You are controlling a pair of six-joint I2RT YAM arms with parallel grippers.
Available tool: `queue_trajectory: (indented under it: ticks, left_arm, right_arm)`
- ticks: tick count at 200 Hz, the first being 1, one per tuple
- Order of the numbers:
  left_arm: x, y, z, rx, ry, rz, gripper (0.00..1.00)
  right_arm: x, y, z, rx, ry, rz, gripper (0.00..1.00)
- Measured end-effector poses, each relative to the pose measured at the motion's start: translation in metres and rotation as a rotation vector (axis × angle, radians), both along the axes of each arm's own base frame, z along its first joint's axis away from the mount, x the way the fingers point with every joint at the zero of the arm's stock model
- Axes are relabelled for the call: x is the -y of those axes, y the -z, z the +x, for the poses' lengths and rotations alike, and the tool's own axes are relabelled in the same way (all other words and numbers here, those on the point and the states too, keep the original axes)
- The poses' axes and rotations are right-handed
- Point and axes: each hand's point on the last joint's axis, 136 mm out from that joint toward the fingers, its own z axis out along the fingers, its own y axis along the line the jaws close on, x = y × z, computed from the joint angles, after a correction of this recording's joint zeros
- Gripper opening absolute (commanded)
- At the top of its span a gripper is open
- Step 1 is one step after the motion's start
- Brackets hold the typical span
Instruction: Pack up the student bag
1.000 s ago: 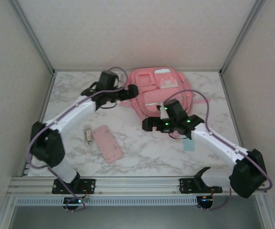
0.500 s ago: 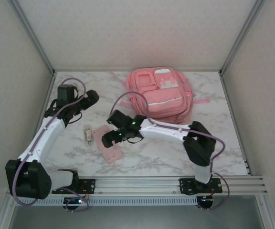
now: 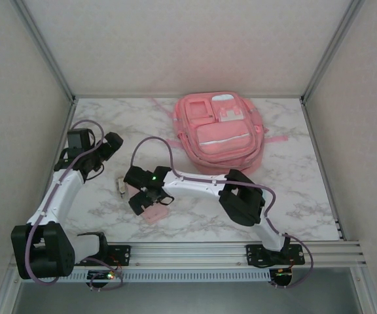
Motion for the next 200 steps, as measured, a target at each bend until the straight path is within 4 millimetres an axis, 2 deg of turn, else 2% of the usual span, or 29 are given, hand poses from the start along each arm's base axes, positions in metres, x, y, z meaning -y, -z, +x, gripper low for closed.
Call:
queue_trajectory:
  ticks: [106,147,182,200]
  left_arm:
    - [0.002,0.003,0.002,0.006,-0.011,-0.035,1.00]
    - [0.004,0.003,0.003,0.011,-0.013,-0.057,1.00]
    - [0.005,0.004,0.002,0.007,-0.015,-0.067,1.00]
    - [0.005,0.004,0.003,0.008,-0.019,-0.072,1.00]
  right_arm:
    - [0.003,0.012,-0.001,0.044,-0.001,-0.101,0.99]
    - [0.004,0.027,-0.003,0.028,-0.004,-0.125,0.99]
    - [0.004,0.027,-0.003,0.025,-0.005,-0.124,0.99]
    - [0.005,0.027,-0.003,0.025,-0.003,-0.121,0.96]
